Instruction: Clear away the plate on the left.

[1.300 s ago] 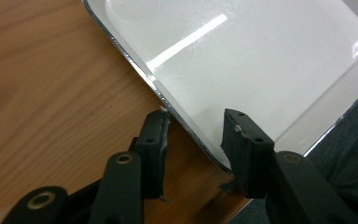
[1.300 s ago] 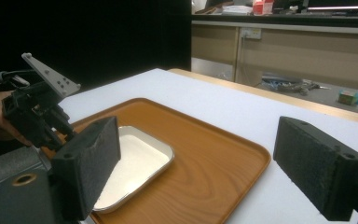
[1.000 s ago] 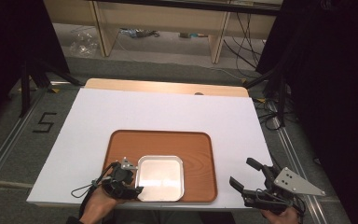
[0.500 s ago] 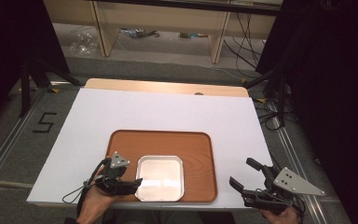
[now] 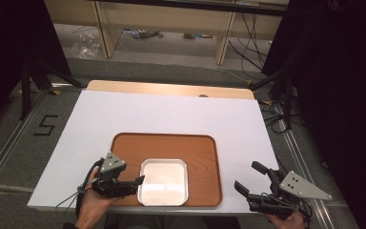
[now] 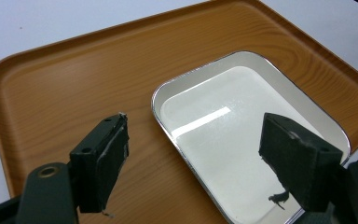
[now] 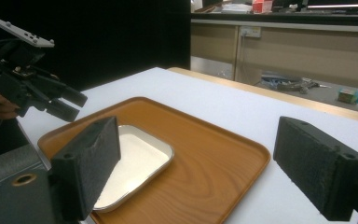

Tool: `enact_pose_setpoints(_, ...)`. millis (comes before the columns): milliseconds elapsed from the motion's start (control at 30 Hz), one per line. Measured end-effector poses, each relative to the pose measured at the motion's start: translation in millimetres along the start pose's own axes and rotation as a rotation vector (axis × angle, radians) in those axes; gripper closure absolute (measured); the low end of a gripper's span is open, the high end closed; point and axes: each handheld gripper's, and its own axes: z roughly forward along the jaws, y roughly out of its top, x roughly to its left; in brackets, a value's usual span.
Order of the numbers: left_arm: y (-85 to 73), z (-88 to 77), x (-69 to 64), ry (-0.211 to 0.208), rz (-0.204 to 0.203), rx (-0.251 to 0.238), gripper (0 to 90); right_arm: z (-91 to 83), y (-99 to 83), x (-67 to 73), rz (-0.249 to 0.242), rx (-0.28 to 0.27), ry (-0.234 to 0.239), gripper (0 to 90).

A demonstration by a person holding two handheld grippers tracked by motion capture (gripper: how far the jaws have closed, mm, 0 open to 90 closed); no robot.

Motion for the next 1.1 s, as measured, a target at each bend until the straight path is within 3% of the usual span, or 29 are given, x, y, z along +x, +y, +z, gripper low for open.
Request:
enact_pose_setpoints(67,0.9,-1.5,-2.1,-0.002,-0.013,-0.001,23.5,-0.9,0.3,0.1,-0.007,0.000,-0.004,15.4)
enact_pose_setpoints(133,1.0,-2.4,-2.1,0.014,-0.022,-0.025,23.4,-0.8,0.3,0.1,-0.004,-0.001,-0.001,15.5)
enact_pose_setpoints(167,0.4,-2.2,0.1,0.001,-0.022,-0.053,23.3,-0.4,0.1,0.4,0.000,0.003,0.004,15.5)
enact_pose_setpoints(200,-2.6,-3.4,-21.4,-0.069,-0.356,-0.066,23.4,-0.5,0.1,0.6,-0.001,0.004,0.003,15.5)
enact_pose_setpoints(233,-2.6,-3.2,-20.9,-0.072,-0.354,-0.085,23.5,-0.7,0.2,0.5,-0.005,0.000,0.005,15.4)
enact_pose_setpoints(267,-0.6,-5.0,2.0,-0.009,-0.038,-0.090,23.4,-0.5,0.3,0.6,-0.004,-0.003,0.002,15.4)
enact_pose_setpoints(300,-0.7,-6.8,1.9,-0.004,-0.043,-0.089,23.4,-0.4,0.4,0.4,-0.004,-0.001,0.003,15.5)
enact_pose_setpoints(333,-2.7,-7.6,-23.8,-0.063,-0.414,-0.090,23.4,-0.2,0.1,0.5,0.000,-0.001,0.002,15.5)
enact_pose_setpoints(367,-3.3,-7.4,-20.2,-0.071,-0.374,-0.110,23.3,-0.1,0.1,0.3,-0.001,0.004,0.008,15.5)
enact_pose_setpoints(400,-3.5,-8.2,-19.7,-0.068,-0.369,-0.113,23.3,-0.3,0.0,0.6,-0.003,0.001,-0.004,15.4)
enact_pose_setpoints(433,-1.3,-10.6,2.5,-0.004,-0.055,-0.113,23.0,0.4,-0.2,0.7,-0.001,-0.016,0.005,15.4)
enact_pose_setpoints(467,-1.4,-11.3,3.0,0.001,-0.047,-0.113,22.6,-0.6,0.4,0.5,-0.004,-0.001,-0.002,15.4)
enact_pose_setpoints(633,-1.7,-16.5,2.6,0.010,-0.052,-0.140,21.3,-0.4,0.3,0.6,-0.005,-0.003,0.003,15.4)
enact_pose_setpoints(667,-3.2,-16.6,-23.1,-0.040,-0.401,-0.147,21.0,-0.5,0.4,0.5,-0.003,0.001,0.006,15.5)
enact_pose_setpoints(700,-3.2,-18.0,-7.6,-0.023,-0.184,-0.149,20.4,-0.4,0.2,0.4,-0.003,0.005,0.004,15.5)
enact_pose_setpoints(733,-2.9,-18.7,-23.9,-0.036,-0.406,-0.157,19.8,0.4,-0.3,0.7,-0.002,-0.011,-0.008,15.5)
enact_pose_setpoints(767,-3.1,-19.8,-22.4,-0.033,-0.378,-0.160,19.5,0.0,-0.3,1.1,0.000,-0.009,-0.009,15.4)
enact_pose_setpoints(833,-2.8,-21.7,-24.1,-0.025,-0.385,-0.168,19.1,-0.4,0.4,0.7,-0.005,-0.002,0.006,15.4)
enact_pose_setpoints(933,-2.7,-24.1,-23.7,-0.025,-0.359,-0.193,18.1,0.4,-0.4,1.1,0.001,-0.012,-0.001,15.5)
enact_pose_setpoints(1067,-2.5,-29.4,-24.9,-0.001,-0.348,-0.220,17.5,0.4,-0.2,1.0,-0.001,-0.010,-0.010,15.5)
enact_pose_setpoints(1100,-2.1,-31.0,-27.0,0.003,-0.369,-0.231,17.1,0.2,-0.3,1.2,0.000,-0.009,-0.009,15.4)
